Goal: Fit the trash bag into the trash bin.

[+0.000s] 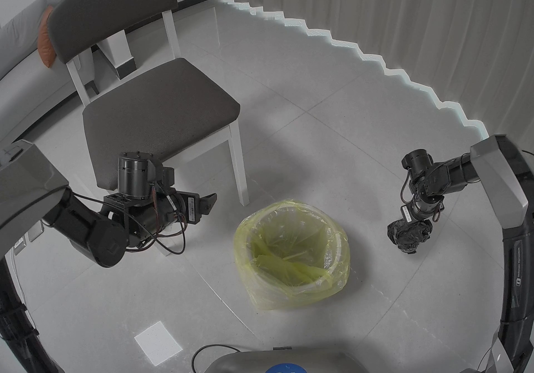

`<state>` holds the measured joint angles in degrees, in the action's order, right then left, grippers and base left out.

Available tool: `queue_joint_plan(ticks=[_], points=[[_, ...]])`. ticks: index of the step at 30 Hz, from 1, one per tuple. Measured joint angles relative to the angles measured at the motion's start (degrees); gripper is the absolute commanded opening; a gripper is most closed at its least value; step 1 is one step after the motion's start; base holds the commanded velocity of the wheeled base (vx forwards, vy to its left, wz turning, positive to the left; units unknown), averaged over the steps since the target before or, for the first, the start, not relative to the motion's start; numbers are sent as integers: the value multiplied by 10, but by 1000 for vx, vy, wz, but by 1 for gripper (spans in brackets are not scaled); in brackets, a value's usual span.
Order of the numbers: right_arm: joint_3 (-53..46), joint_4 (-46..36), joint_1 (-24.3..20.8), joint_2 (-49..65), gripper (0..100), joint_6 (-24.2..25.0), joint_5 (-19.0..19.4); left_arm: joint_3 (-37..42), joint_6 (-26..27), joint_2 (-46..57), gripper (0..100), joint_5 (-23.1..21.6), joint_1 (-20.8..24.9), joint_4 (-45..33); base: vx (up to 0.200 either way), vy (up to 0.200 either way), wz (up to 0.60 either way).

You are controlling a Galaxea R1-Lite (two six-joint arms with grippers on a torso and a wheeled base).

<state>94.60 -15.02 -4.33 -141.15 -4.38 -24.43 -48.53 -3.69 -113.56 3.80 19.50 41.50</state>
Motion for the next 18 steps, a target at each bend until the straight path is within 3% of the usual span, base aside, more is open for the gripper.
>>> queue_joint_plan(ticks=[8, 18], points=[[-107, 43, -5, 125, 0, 0, 12, 46, -1, 70, 100, 8, -2, 1, 0, 0, 0], [-164, 67, 0, 214, 0, 8, 32, 85, -9, 115, 100, 17, -10, 7, 0, 0, 0]])
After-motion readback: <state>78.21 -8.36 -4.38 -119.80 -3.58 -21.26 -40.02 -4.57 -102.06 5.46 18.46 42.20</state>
